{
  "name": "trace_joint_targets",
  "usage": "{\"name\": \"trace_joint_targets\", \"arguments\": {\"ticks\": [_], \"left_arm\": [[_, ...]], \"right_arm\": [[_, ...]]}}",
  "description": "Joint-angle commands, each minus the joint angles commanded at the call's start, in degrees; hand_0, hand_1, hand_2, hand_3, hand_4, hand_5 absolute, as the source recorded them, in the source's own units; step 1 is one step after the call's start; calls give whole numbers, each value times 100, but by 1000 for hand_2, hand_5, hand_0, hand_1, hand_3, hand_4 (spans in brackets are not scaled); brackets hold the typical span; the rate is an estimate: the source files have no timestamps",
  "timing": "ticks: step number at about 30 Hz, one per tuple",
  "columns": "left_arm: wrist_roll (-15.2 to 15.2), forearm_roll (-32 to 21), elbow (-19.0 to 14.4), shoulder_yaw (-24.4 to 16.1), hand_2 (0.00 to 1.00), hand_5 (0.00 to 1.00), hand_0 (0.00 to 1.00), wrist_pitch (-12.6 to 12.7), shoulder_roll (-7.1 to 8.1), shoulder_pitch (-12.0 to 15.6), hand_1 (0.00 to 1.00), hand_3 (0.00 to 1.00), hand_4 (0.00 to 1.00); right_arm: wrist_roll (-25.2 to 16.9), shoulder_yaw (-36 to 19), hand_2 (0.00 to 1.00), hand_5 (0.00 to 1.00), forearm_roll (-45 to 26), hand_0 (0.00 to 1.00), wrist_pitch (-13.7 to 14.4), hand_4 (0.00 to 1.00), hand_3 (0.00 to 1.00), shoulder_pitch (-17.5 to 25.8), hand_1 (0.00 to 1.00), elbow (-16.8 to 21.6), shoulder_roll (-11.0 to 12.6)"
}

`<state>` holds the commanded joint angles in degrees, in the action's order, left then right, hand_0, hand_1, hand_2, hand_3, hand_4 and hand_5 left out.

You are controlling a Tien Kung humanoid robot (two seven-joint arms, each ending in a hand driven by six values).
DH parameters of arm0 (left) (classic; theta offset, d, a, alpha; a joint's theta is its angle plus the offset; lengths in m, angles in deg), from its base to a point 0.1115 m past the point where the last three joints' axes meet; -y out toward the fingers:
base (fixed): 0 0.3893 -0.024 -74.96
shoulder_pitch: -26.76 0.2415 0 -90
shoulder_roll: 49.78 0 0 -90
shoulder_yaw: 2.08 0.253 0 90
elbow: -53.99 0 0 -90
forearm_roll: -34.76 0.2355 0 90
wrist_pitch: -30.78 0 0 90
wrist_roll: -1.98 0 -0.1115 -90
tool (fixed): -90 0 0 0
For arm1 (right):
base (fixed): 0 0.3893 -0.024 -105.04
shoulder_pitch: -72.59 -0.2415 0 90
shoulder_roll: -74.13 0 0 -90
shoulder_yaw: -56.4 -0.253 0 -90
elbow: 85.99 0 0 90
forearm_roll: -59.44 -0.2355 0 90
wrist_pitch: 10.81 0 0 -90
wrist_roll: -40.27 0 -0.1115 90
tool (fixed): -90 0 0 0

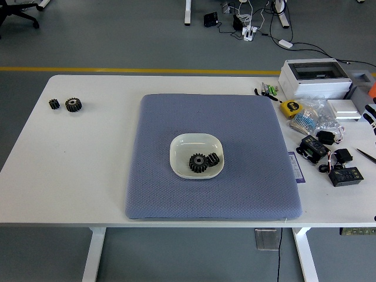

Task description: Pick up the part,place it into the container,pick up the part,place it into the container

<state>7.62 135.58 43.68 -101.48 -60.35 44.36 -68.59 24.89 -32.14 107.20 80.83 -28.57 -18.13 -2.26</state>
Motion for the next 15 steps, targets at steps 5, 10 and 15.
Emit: {"name": "trace_joint_targets", "arguments": {"ticks": [5, 10, 15], "left_arm": [[0, 25, 0, -30, 671, 575, 711, 0, -6, 33, 672, 567, 603], [-9, 28, 0, -32, 671, 575, 711, -2, -10, 39, 672, 567, 603], [-5, 33, 0, -57, 670, 575, 711, 2, -14, 50, 673, 567, 602]], "right_arm": [[-1, -18, 857, 927, -23, 867, -10, 998, 919, 42, 805, 26, -18], [-7, -53, 852, 922, -18, 856, 7, 998, 910, 56, 801, 66, -26], [8, -54, 851, 905, -40, 852, 35, 998, 903, 39, 797, 68, -30]]}}
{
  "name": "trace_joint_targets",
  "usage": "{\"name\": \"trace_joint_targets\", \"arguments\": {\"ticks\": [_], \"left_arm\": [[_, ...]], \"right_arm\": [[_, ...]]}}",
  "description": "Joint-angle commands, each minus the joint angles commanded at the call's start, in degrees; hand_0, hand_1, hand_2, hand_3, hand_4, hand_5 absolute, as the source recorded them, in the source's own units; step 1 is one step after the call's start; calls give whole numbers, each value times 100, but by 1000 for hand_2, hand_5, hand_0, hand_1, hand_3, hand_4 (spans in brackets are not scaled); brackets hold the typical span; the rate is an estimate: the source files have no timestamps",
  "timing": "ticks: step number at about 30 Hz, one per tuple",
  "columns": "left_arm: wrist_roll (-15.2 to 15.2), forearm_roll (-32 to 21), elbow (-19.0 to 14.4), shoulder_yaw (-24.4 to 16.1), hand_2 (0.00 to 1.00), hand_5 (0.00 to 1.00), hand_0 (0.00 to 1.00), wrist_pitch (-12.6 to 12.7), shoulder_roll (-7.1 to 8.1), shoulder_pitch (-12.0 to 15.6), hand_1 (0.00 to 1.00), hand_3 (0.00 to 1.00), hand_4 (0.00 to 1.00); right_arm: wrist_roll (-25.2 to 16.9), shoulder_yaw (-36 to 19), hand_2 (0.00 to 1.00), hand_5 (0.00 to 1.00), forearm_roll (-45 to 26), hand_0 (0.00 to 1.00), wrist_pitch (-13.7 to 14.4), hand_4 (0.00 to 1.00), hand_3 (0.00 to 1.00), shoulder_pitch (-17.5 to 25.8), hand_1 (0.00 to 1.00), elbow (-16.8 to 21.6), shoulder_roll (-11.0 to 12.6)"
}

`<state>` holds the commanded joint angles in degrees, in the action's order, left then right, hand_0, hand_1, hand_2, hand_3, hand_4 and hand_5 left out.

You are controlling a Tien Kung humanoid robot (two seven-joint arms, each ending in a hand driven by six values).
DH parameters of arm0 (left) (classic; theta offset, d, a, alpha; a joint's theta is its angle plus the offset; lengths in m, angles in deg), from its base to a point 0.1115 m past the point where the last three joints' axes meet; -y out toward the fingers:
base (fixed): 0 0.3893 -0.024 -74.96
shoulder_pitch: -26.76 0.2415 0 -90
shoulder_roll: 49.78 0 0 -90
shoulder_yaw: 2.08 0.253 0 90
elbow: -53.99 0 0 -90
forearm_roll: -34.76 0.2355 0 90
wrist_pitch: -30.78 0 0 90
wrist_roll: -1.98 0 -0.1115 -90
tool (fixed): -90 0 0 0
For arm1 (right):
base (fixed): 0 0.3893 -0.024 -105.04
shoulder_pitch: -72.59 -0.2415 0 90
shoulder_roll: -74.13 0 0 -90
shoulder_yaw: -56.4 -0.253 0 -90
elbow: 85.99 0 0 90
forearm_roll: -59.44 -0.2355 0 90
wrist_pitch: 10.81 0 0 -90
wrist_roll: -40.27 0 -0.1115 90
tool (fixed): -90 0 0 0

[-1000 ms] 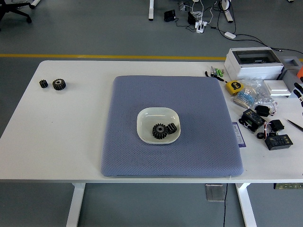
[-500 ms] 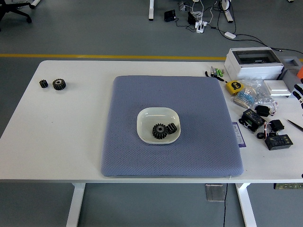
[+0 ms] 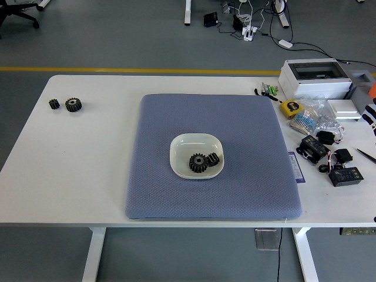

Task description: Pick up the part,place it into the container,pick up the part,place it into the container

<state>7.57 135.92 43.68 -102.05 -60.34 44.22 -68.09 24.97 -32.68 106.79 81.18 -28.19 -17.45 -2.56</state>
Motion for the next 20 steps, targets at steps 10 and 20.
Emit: {"name": "trace_joint_targets", "arguments": {"ticks": [10, 20], "left_arm": [[-4, -15, 0, -17, 670, 573, 712, 6, -7, -36, 672, 567, 602], [-2, -12, 0, -30, 670, 573, 712, 8, -5, -46, 672, 567, 601]], "right_arm": [[2, -62, 848, 899, -2, 849, -12, 998, 904, -33, 795, 20, 3], [44, -45, 842, 889, -57, 839, -68, 998, 873, -44, 792, 8, -5]]}}
